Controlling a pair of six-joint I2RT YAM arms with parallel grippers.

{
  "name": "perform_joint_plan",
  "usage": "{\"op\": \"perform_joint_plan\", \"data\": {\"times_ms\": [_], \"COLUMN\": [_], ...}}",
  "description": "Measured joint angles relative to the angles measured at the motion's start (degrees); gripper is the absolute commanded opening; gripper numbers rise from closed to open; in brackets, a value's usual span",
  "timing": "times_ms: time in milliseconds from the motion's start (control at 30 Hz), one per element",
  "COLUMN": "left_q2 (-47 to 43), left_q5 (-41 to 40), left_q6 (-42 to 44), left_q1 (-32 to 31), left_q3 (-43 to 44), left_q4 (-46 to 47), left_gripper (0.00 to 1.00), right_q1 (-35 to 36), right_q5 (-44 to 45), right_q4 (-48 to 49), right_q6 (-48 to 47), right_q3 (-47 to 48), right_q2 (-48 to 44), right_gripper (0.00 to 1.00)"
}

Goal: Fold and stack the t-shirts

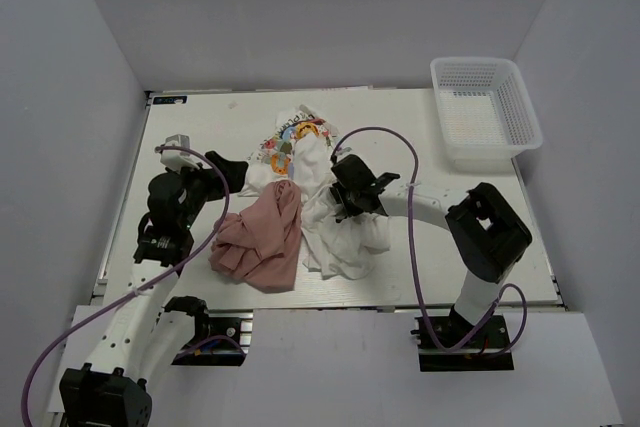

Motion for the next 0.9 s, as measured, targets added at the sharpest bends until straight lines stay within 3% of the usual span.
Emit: {"op": "perform_joint_plan", "data": {"times_ms": [133, 300, 533, 733, 900], "left_q2": [0.9, 1.4, 3.2, 3.9, 4.0], "left_q5": [-0.8, -1.6, -3.1, -4.8, -6.6], "left_q6": [0.2, 0.2, 0.3, 0.3, 0.3], "left_q1": [0.0, 0.0, 0.1, 0.1, 0.1], "left_q3": [0.0, 0.0, 0.0, 0.0, 0.0], "left_q4": [-0.1, -0.2, -0.6, -0.9, -0.9], "left_gripper": [1.0, 1.0, 1.0, 1.0, 1.0], "right_q1": [-0.2, -2.0, -9.7, -18.1, -26.1], "right_q5": [3.9, 10.7, 19.3, 23.6, 24.9], "right_q4": [-0.8, -0.9, 1.8, 6.4, 13.0], "right_q6": [0.7, 1.5, -1.9, -10.5, -19.5], "right_q3": [2.1, 4.0, 18.1, 32.9, 47.5], "right_q2": [-1.5, -10.0, -16.8, -14.9, -8.2], "right_gripper": [0.0, 0.0, 0.0, 0.0, 0.0]}}
